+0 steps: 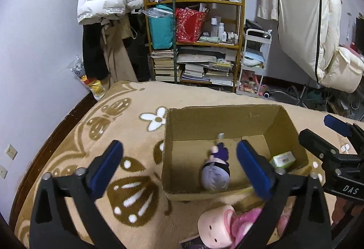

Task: Organize soft objects
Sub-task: 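Drop the doll into the box with the left tool while the right tool drops the tissue pack in, then grasp the pink cylindrical plush with the left tool while the right tool grasps the pink bear, then lift the pink cylinder with the left tool while the right tool carries the pink bear over the box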

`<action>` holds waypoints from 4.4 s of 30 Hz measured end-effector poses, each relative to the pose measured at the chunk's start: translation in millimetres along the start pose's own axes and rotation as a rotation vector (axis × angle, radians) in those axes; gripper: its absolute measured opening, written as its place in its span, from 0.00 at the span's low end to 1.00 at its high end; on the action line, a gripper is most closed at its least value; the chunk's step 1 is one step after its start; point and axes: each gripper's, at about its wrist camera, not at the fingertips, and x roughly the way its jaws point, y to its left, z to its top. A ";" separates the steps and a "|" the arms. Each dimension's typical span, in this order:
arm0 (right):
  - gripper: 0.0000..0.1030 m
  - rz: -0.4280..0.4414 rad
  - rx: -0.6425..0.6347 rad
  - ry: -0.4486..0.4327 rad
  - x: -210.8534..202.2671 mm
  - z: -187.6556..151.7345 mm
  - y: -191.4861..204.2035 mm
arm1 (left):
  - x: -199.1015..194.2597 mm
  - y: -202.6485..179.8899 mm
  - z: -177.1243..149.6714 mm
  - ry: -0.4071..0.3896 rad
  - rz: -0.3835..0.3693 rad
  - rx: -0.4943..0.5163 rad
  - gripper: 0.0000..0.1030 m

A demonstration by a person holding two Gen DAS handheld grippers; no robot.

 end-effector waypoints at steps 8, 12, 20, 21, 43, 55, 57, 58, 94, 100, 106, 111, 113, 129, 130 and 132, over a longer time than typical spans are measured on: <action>1.00 0.013 0.036 -0.013 -35.2 -0.1 1.6 | -42.2 7.1 -2.4 -0.017 0.013 0.004 1.00; 1.00 0.023 0.032 -0.005 -51.8 -4.8 6.6 | -60.3 11.1 -8.4 0.000 0.014 0.000 1.00; 1.00 0.011 0.001 0.017 -79.2 -26.8 22.1 | -89.4 23.7 -30.2 0.062 0.012 -0.046 1.00; 1.00 0.011 -0.001 0.024 -82.3 -31.1 23.5 | -92.4 26.6 -35.1 0.073 0.016 -0.050 1.00; 1.00 0.061 -0.007 0.155 -68.0 -83.5 54.2 | -51.4 47.0 -96.1 0.316 -0.007 -0.176 1.00; 1.00 0.054 -0.141 0.252 -30.8 -109.0 78.4 | -11.8 57.8 -108.9 0.413 -0.039 -0.282 1.00; 1.00 0.053 -0.159 0.262 -25.1 -111.8 82.5 | -5.1 57.1 -110.2 0.425 -0.044 -0.287 1.00; 1.00 0.054 -0.166 0.267 -22.2 -113.1 84.0 | -1.1 56.2 -111.3 0.434 -0.047 -0.288 1.00; 0.37 0.181 -0.062 0.364 6.9 -114.5 71.3 | 73.6 3.0 -115.0 0.505 -0.215 -0.219 0.99; 0.36 0.160 -0.009 0.365 1.5 -109.6 56.4 | 83.6 -6.9 -108.5 0.528 -0.270 -0.229 0.99; 0.36 0.161 -0.017 0.367 -5.3 -110.1 54.4 | 96.9 -9.4 -115.0 0.586 -0.294 -0.255 0.75; 0.36 0.158 -0.008 0.371 -8.7 -113.3 49.7 | 97.6 -12.0 -116.3 0.594 -0.318 -0.263 0.51; 0.36 0.165 0.010 0.374 -8.4 -112.8 47.4 | 92.8 -13.8 -115.5 0.582 -0.308 -0.254 0.46; 0.35 0.127 0.076 0.245 -33.6 -98.5 30.6 | 29.4 10.0 -99.8 0.401 -0.117 -0.225 0.37; 0.35 0.127 0.076 0.229 -36.8 -96.6 29.6 | 22.1 12.2 -98.5 0.379 -0.107 -0.224 0.37; 0.35 0.127 0.071 0.189 -44.7 -91.6 29.3 | 11.1 17.1 -95.0 0.349 -0.094 -0.227 0.37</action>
